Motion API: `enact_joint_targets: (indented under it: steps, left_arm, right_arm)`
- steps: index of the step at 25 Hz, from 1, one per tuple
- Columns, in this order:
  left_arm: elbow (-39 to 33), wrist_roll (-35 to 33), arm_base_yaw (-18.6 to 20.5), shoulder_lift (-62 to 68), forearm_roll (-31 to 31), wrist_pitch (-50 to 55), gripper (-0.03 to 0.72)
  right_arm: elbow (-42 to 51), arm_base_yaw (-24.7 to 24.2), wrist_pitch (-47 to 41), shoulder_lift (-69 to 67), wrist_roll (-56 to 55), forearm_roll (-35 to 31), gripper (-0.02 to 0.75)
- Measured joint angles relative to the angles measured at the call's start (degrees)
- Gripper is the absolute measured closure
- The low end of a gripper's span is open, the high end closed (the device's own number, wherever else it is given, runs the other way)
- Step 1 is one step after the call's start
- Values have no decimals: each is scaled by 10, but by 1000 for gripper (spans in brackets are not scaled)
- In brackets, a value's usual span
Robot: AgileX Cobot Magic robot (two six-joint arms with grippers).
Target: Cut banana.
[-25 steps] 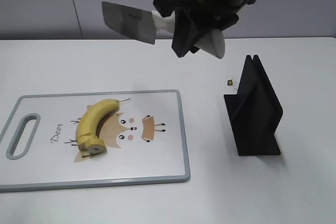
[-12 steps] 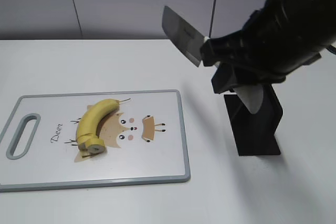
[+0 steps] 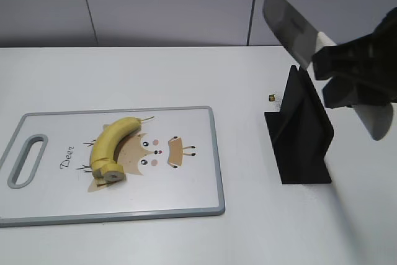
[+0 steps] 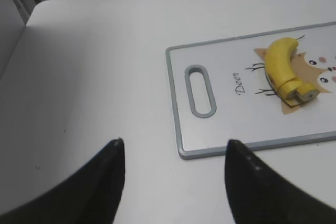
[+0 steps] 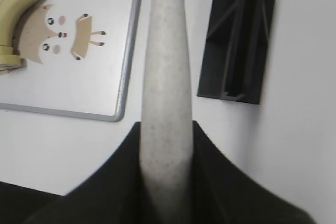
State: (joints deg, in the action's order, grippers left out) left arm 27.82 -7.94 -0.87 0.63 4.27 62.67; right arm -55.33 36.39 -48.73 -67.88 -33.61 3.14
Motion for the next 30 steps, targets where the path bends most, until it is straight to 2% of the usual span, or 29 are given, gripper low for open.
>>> enact_joint_targets:
  steps: [5, 11, 18, 24, 30]
  left_arm:
    - [-3, 12, 0, -9, -8, 0, 101]
    - [-3, 13, 0, -9, -8, 0, 101]
    - [-3, 13, 0, -9, -8, 0, 114]
    - [-3, 13, 0, -9, -8, 0, 119]
    - [-3, 13, 0, -9, -9, 0, 121]
  right_arm:
    - [0, 0, -46, 19, -64, 55, 576]
    - [23, 0, -48, 21, -117, 91, 576]
    - [79, 0, 26, 0, -140, 127, 576]
    - [82, 0, 59, -60, -172, 176, 576]
    - [82, 0, 82, -110, -175, 191, 576]
